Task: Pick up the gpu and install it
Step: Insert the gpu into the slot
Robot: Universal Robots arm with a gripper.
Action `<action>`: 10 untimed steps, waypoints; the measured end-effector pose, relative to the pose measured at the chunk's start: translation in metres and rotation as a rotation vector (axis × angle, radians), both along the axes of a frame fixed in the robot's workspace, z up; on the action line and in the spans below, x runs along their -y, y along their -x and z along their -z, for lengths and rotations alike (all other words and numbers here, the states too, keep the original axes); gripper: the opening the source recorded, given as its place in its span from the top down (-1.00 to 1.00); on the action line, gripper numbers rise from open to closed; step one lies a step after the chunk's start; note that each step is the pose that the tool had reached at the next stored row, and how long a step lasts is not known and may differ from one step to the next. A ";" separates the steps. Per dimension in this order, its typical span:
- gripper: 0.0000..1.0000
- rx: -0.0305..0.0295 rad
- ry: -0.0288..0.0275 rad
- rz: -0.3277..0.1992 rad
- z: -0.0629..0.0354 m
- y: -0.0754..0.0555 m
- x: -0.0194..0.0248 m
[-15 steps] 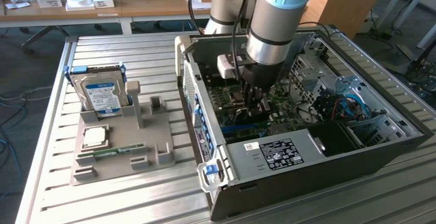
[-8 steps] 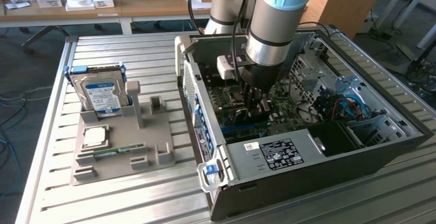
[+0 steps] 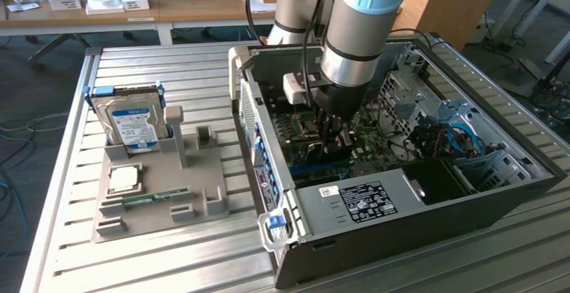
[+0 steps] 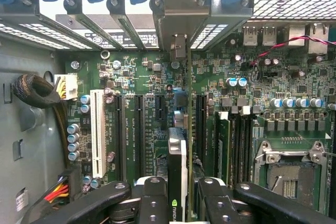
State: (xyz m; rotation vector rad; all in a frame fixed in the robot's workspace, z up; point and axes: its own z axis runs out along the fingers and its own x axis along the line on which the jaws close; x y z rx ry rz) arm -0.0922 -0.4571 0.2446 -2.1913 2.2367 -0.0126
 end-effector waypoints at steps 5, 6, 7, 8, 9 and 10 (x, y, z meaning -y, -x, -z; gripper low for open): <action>0.46 0.0001 -0.0002 0.000 0.0008 0.000 0.0000; 0.46 -0.0001 0.0000 0.000 0.0011 0.000 0.0000; 0.46 -0.0001 0.0001 0.000 0.0013 0.000 0.0000; 0.46 0.0000 0.0001 0.000 0.0014 0.000 0.0000; 0.46 0.0000 0.0001 0.000 0.0015 0.000 0.0000; 0.46 0.0000 0.0001 0.000 0.0017 0.000 0.0000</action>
